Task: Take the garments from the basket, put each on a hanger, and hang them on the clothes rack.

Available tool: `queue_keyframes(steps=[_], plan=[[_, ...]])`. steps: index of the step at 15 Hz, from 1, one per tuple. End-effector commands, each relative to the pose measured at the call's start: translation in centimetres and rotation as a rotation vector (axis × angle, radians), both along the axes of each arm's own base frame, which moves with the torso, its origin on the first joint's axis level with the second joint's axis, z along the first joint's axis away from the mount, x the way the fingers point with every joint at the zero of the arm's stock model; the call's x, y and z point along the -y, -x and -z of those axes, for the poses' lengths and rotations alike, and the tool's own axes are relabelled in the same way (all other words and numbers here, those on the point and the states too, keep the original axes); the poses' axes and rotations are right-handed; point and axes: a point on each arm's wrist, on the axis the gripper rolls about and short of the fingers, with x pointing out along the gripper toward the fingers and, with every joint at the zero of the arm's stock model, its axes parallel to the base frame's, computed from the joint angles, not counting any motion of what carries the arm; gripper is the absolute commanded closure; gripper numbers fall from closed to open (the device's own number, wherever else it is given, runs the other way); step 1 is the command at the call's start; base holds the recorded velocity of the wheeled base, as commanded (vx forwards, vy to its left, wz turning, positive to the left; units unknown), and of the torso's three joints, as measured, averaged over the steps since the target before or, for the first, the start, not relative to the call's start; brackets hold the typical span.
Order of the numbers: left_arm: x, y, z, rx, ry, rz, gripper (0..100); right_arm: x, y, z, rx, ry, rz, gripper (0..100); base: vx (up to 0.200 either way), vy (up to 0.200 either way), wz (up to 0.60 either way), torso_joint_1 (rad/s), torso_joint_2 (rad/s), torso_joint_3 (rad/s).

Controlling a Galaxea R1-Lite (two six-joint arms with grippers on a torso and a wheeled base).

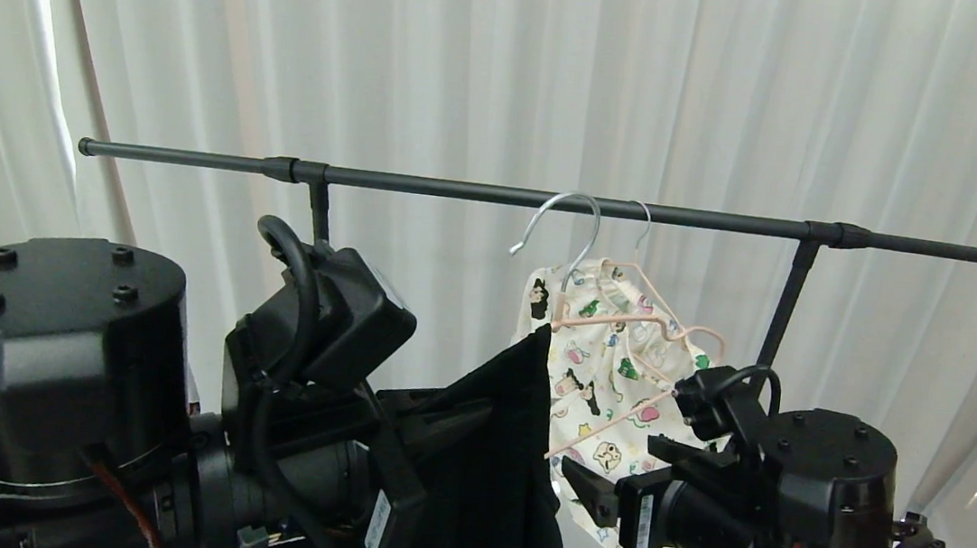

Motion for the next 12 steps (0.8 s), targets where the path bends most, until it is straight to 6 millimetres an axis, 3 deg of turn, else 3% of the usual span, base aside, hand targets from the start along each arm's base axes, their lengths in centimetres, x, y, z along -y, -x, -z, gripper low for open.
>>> queue_keyframes(steps=[1,6,12], plan=[[0.1,-0.1,0.0,-0.001,-0.001,0.000,100,-0.4,0.6,0.2,-0.001,0.006,-0.026,0,0.000,0.000,0.00,0.000,0.00,0.000],[0.1,-0.1,-0.5,0.011,0.014,0.000,100,-1.4,4.3,1.1,-0.026,0.042,-0.161,0,0.000,0.000,0.00,0.000,0.00,0.000],[-0.3,0.3,-1.1,0.031,0.033,0.000,100,-1.9,4.2,2.3,-0.053,0.076,-0.163,0,0.000,0.000,0.00,0.000,0.00,0.000]])
